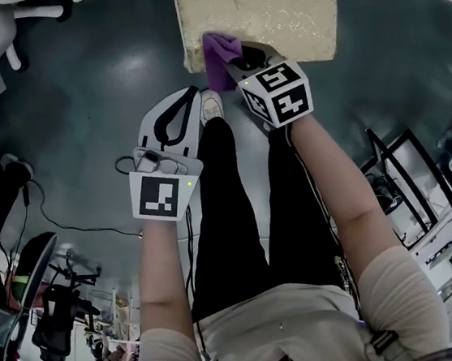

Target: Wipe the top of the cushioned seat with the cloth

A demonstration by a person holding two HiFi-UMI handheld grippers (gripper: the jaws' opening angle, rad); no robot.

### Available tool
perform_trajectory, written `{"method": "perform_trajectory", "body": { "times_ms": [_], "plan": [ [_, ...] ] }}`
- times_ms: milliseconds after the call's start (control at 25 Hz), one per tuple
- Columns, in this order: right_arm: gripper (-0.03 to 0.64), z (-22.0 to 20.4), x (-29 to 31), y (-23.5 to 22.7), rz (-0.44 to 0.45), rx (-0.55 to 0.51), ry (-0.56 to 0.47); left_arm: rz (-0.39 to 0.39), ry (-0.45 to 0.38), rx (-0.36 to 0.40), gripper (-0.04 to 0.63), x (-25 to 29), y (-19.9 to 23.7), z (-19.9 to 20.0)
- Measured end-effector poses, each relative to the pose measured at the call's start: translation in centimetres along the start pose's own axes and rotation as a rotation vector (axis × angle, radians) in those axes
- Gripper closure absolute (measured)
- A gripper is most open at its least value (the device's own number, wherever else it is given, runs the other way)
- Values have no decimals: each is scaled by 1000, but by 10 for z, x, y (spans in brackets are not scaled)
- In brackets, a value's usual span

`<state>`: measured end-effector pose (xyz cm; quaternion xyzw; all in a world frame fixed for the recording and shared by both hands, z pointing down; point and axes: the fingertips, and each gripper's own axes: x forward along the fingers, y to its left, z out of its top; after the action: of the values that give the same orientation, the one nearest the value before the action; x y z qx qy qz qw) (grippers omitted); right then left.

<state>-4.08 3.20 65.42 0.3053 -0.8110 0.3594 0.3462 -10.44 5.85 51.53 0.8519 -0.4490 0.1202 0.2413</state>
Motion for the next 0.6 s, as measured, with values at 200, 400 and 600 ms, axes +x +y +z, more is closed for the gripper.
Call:
{"method": "perform_trajectory", "body": {
  "times_ms": [200,400,600],
  "plan": [
    [523,-6,-12,-19,14,5,1,-19,13,8,581,13,-28,-7],
    [526,-15,-28,-40,11,-12,17,-39,23,0,581,29,-59,-8],
    [528,-25,-51,-69,-11,-23,13,-62,10,14,581,52,-87,1]
  ]
}}
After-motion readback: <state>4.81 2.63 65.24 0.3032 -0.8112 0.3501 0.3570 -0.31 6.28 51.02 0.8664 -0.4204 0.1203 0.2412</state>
